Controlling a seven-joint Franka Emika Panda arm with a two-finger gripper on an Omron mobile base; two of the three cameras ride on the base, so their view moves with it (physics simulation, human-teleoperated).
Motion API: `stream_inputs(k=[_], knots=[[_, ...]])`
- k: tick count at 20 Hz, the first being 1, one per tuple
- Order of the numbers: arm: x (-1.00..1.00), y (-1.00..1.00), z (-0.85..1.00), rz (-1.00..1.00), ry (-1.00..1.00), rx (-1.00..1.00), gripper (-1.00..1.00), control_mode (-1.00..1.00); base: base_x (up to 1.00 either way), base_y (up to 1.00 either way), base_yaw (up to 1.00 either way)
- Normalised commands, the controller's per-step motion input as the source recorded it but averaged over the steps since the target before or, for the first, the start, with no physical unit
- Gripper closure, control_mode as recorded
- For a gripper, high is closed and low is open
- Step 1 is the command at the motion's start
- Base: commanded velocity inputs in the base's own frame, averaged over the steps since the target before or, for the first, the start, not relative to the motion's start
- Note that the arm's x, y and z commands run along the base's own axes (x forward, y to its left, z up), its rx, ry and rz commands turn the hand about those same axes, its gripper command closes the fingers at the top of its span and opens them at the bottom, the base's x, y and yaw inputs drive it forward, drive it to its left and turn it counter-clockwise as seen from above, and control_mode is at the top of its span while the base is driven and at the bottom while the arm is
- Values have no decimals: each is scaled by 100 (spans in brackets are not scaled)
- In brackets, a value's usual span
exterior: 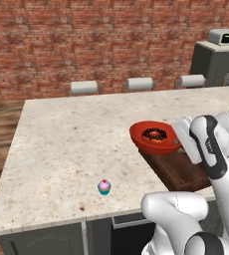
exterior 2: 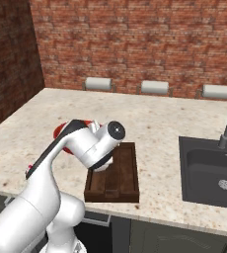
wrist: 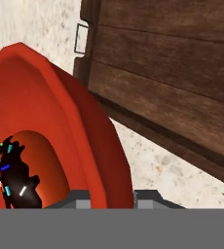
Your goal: Place the bowl with donut and the cupcake onto the tray.
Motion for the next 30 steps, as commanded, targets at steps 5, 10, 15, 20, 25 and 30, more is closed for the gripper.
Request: stream_inputs(k=[5, 10, 15, 20, 25, 30], knots=[[4, -38, 0, 0, 0, 3, 100, -100, 0, 0, 0], [11, -28, 0, 0, 0, 3, 100, -100, 0, 0, 0], [5, -41, -6, 0, 0, 3, 100, -100, 0, 0, 0], [10, -31, -28, 0, 0, 0, 100, -100, 0, 0, 0], [18, -18, -37, 0, 0, 0, 100, -100, 0, 0, 0], [16, -28, -35, 0, 0, 0, 100, -100, 0, 0, 0]])
